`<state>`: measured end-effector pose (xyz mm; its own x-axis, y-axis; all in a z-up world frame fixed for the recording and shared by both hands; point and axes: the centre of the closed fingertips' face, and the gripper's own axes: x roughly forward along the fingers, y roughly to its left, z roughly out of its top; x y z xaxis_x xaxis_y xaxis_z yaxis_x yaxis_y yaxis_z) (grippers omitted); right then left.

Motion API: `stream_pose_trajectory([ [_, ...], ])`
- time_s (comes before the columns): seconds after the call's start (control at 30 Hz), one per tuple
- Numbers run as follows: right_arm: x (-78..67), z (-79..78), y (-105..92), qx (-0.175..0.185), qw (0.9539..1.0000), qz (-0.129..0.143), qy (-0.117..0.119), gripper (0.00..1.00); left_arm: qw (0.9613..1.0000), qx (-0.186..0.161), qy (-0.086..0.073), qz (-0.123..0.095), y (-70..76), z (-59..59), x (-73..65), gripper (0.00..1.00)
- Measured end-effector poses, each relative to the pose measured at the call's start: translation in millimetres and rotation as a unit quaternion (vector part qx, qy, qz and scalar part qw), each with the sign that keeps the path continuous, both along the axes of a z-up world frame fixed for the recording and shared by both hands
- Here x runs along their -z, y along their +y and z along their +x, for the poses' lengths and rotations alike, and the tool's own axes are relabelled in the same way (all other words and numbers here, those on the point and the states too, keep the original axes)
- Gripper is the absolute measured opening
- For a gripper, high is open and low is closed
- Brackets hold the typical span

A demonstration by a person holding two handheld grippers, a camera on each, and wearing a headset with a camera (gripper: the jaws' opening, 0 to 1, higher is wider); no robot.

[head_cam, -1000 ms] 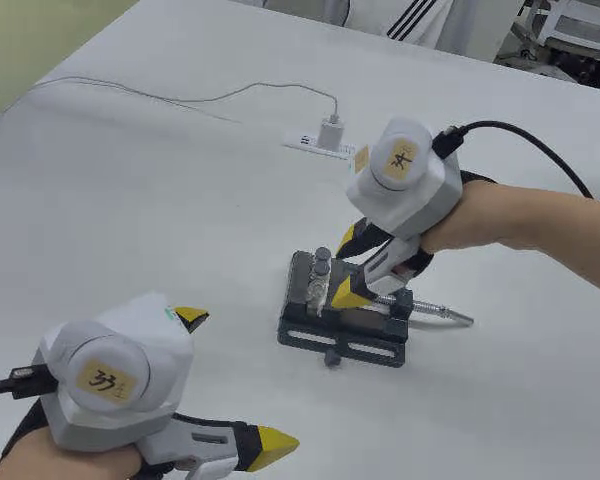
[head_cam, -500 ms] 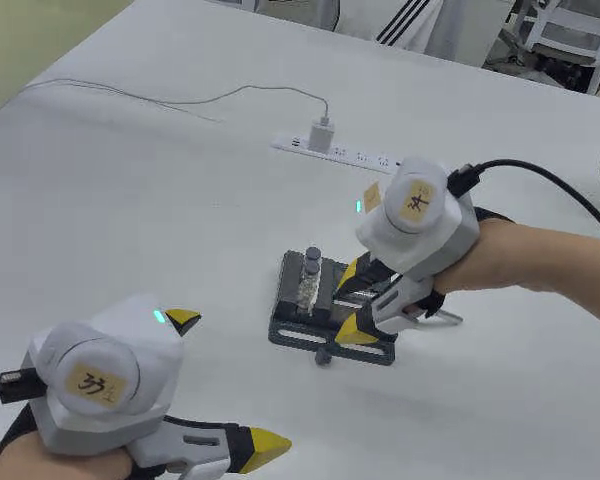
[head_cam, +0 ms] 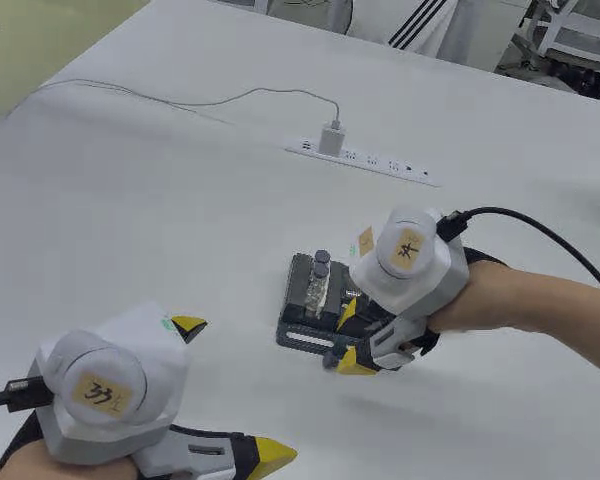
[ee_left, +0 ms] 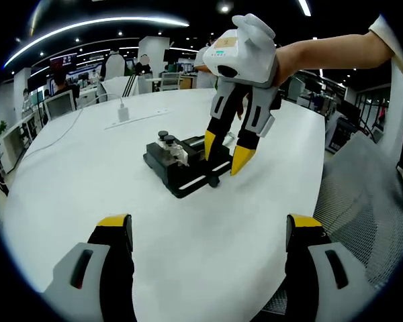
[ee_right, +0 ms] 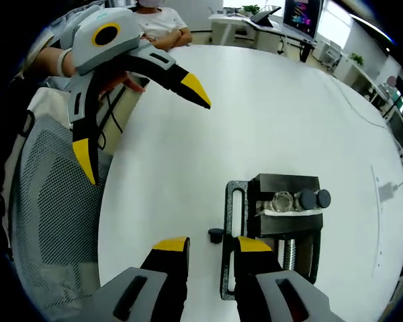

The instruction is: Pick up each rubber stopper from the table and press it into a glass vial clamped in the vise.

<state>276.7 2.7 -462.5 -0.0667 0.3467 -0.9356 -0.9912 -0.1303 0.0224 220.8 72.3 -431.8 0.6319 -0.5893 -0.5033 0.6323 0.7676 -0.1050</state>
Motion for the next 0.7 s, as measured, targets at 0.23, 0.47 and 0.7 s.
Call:
stream_pose_trajectory([
  [0.23,12.6,1.2,4.0,0.004,1.0000,-0.005,-0.001,0.18,1.0000,-0.001,0.003,-0.002,-0.3,-1.5,2.3,0.94],
  [0.47,17.1,3.2,7.2,0.004,0.9999,-0.012,-0.004,0.14,1.0000,-0.003,0.006,-0.002,1.9,-2.8,3.1,0.94],
  [0.7,21.6,0.8,6.1,-0.001,0.9998,-0.020,-0.003,0.12,1.0000,-0.005,0.008,-0.004,3.1,-3.8,5.4,0.94],
])
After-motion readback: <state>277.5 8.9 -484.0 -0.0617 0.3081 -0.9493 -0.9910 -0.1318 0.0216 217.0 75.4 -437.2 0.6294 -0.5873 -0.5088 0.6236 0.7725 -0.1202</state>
